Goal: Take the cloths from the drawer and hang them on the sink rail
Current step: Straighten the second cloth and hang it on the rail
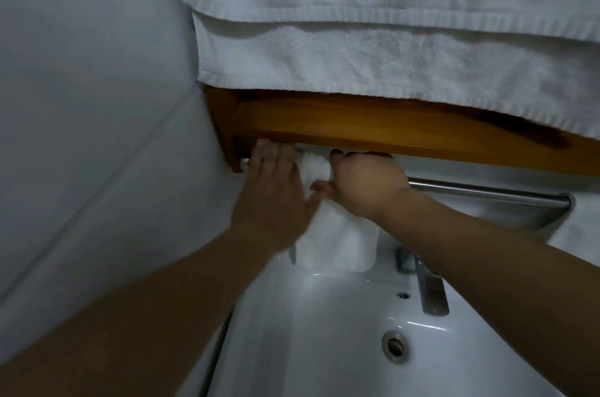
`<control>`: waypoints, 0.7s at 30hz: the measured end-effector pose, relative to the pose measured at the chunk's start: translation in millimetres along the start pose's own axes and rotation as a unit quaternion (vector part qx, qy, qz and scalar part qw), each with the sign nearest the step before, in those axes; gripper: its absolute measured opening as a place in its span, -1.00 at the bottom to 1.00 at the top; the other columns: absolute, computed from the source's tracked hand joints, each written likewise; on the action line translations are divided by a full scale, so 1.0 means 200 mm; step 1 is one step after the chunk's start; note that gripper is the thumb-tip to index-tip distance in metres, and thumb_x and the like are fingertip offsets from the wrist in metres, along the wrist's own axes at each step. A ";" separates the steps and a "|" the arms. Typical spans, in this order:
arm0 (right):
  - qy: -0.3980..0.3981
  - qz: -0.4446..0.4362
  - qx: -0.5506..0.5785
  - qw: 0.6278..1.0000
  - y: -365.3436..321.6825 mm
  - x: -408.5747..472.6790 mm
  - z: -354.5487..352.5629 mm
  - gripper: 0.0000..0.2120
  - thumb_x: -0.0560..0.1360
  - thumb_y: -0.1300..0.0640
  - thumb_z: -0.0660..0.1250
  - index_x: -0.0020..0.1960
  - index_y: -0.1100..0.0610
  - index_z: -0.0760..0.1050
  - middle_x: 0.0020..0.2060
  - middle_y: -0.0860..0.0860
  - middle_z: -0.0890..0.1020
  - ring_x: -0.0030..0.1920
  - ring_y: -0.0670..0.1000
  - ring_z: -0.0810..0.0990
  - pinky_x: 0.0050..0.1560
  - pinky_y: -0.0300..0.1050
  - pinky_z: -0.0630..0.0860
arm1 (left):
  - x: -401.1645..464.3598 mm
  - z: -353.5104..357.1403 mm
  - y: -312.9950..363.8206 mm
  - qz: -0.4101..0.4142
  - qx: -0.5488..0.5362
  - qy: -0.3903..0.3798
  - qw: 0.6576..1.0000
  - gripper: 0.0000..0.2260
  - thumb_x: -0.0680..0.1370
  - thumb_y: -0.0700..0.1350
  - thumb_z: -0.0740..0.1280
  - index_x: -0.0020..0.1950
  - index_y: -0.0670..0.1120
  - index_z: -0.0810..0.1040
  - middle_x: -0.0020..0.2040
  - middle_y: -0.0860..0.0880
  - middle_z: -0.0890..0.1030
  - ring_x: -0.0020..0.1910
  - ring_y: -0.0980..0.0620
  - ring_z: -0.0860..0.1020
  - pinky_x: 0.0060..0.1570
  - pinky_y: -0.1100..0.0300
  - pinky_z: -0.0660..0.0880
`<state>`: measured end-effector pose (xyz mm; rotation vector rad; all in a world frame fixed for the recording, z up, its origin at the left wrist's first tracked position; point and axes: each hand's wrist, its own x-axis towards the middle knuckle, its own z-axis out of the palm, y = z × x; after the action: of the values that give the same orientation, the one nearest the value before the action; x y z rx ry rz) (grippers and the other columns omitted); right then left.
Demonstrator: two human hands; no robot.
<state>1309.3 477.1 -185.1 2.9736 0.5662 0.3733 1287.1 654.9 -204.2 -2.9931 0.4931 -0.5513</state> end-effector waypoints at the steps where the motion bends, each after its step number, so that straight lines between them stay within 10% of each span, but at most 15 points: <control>1: -0.004 -0.003 0.008 1.000 -0.01 0.01 0.00 -0.52 0.55 -0.33 0.08 -0.01 0.09 0.43 -0.35 -0.04 0.44 -0.35 0.03 0.44 -0.31 -0.13 0.32 | 0.01 -0.02 0.04 -0.025 -0.031 0.011 0.999 -0.32 0.59 0.25 -0.01 0.32 -0.31 0.46 0.29 -0.27 0.49 0.33 -0.26 0.39 0.41 -0.14 0.24; 6: -0.047 0.006 0.060 0.997 -0.02 0.08 0.02 -0.22 0.48 -0.50 -0.23 -0.01 0.03 0.53 -0.34 -0.09 0.41 -0.34 -0.04 0.40 -0.27 -0.16 0.30 | 0.08 -0.11 0.03 -0.117 -0.057 0.008 0.992 -0.56 0.60 0.15 0.05 0.06 -0.14 0.56 0.00 -0.17 0.59 0.04 -0.17 0.50 0.08 -0.04 0.42; 9: -0.092 -0.008 0.090 0.992 -0.05 0.11 -0.03 -0.58 0.59 -0.26 0.12 -0.13 0.07 0.48 -0.25 0.00 0.54 -0.20 0.01 0.51 -0.11 -0.11 0.44 | 0.02 -0.05 -0.01 -0.026 -0.038 0.039 0.998 -0.57 0.61 0.11 0.10 0.37 -0.09 0.42 0.23 -0.18 0.55 0.23 -0.22 0.47 0.26 -0.15 0.37; 14: -0.145 -0.042 0.112 0.982 -0.12 0.18 -0.09 -0.66 0.64 -0.10 0.14 0.19 0.11 0.53 0.05 0.09 0.60 0.13 0.09 0.53 0.13 -0.10 0.38 | 0.01 -0.02 -0.13 0.056 -0.007 0.027 0.998 -0.53 0.61 0.12 0.09 0.39 -0.12 0.44 0.31 -0.19 0.50 0.32 -0.23 0.40 0.34 -0.18 0.28; 19: -0.172 0.030 0.252 0.952 -0.12 0.22 -0.08 -0.70 0.51 -0.21 0.34 -0.17 0.02 0.48 -0.22 -0.03 0.53 -0.15 -0.05 0.50 -0.05 -0.15 0.39 | 0.00 0.02 -0.16 0.081 -0.016 0.007 0.997 -0.48 0.59 0.13 0.06 0.39 -0.18 0.43 0.33 -0.20 0.50 0.35 -0.20 0.41 0.38 -0.15 0.28; 21: -0.170 0.023 0.250 0.953 -0.09 0.18 -0.08 -0.63 0.43 -0.22 0.43 0.02 0.05 0.52 -0.09 -0.03 0.57 -0.07 -0.02 0.54 -0.05 -0.16 0.42 | 0.01 0.03 -0.16 0.093 -0.004 0.000 0.996 -0.45 0.58 0.14 0.07 0.46 -0.17 0.34 0.36 -0.21 0.47 0.37 -0.21 0.39 0.39 -0.17 0.27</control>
<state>1331.7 508.1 -163.4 3.4117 0.6254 -0.3337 1299.9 685.5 -204.7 -2.9120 0.7649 -0.5330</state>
